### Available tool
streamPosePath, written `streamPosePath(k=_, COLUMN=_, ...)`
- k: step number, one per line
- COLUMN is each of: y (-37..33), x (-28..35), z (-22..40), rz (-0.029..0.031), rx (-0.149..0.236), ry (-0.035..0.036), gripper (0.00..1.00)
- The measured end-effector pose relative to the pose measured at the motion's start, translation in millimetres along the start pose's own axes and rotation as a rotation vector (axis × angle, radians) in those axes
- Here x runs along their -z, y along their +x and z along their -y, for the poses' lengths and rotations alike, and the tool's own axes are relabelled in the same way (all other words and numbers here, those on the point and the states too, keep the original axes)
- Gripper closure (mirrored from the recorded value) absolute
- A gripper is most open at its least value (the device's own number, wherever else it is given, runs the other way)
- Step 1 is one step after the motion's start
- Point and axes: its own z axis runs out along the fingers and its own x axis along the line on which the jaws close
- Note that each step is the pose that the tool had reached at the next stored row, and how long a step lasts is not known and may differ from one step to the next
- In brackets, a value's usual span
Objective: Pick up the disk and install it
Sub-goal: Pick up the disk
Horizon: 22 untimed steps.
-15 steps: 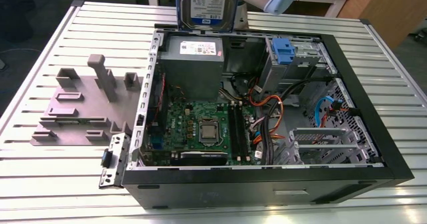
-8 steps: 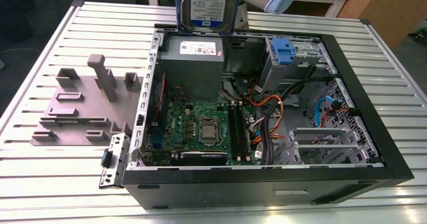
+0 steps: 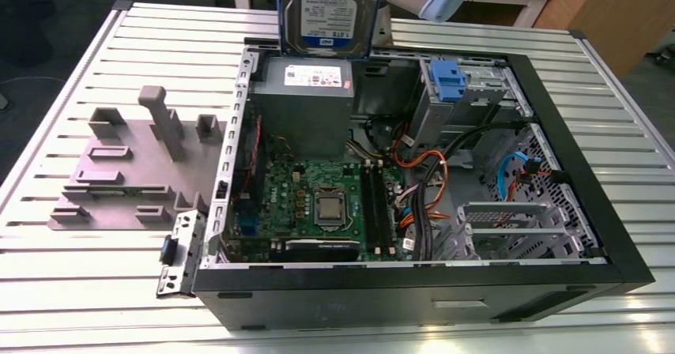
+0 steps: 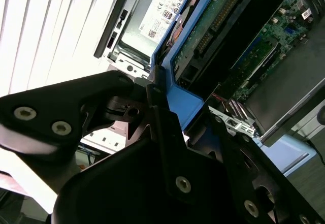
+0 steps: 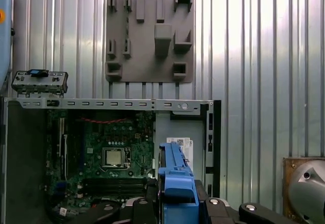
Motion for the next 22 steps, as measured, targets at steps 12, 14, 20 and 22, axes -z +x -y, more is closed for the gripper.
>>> streamPosePath(k=12, y=15.1, x=0.3, z=0.1, rz=-0.0003, rx=0.0, ry=0.0, gripper=0.64)
streamPosePath(k=14, y=17.5, x=0.3, z=0.1, rz=-0.0003, rx=0.0, ry=0.0001, gripper=0.64)
streamPosePath(k=20, y=24.6, x=0.4, z=0.2, rz=-0.0007, rx=0.0, ry=0.0001, gripper=0.64)
streamPosePath(k=22, y=26.9, x=0.5, z=0.2, rz=-0.0008, rx=0.0, ry=0.0, gripper=0.64)
